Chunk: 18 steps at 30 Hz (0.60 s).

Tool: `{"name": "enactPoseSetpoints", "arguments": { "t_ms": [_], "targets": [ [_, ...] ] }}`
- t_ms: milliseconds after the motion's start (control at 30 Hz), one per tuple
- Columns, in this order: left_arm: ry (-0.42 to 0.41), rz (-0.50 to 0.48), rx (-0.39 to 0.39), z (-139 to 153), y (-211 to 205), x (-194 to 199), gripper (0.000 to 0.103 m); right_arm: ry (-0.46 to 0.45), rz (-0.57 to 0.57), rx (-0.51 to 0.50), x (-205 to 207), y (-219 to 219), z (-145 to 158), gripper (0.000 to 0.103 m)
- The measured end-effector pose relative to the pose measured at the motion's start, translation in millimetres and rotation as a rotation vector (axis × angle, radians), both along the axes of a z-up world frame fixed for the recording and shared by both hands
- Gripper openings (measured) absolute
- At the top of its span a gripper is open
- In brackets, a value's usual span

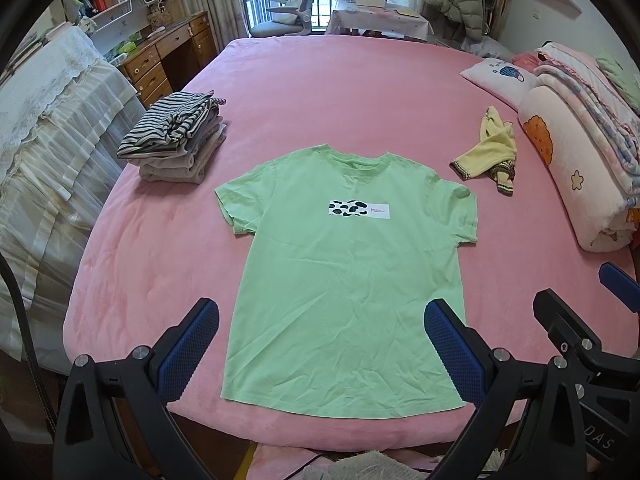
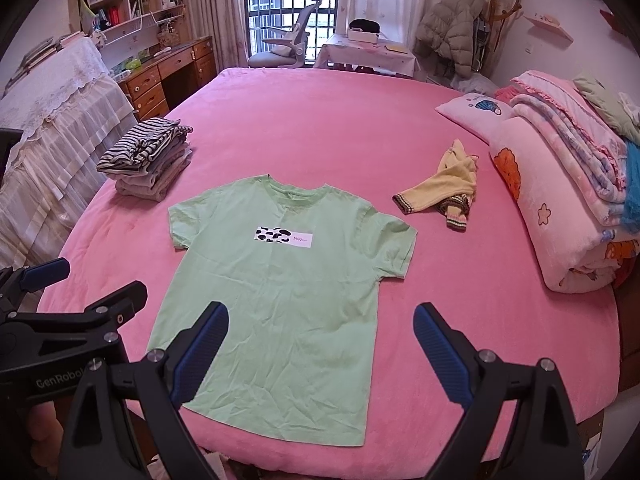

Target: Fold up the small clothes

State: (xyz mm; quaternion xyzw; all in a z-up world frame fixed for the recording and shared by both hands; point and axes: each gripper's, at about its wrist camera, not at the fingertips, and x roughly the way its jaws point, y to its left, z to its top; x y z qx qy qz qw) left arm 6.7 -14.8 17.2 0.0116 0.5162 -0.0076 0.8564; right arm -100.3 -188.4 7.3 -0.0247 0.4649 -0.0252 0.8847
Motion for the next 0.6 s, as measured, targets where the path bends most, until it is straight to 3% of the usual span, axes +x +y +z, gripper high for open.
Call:
{"name": "enactPoseSetpoints", "arguments": {
  "t_ms": [400,600],
  "targets": [
    [0.005,0.063,0.01,2,8,-1,0.102,0.013,0.012,0.043,6,-13,-4,0.095],
    [-0.026,0.083,0.06,10,28,3,0.102,0.031,-0.029,0.078,19,-16,-11,0.094]
  ]
}}
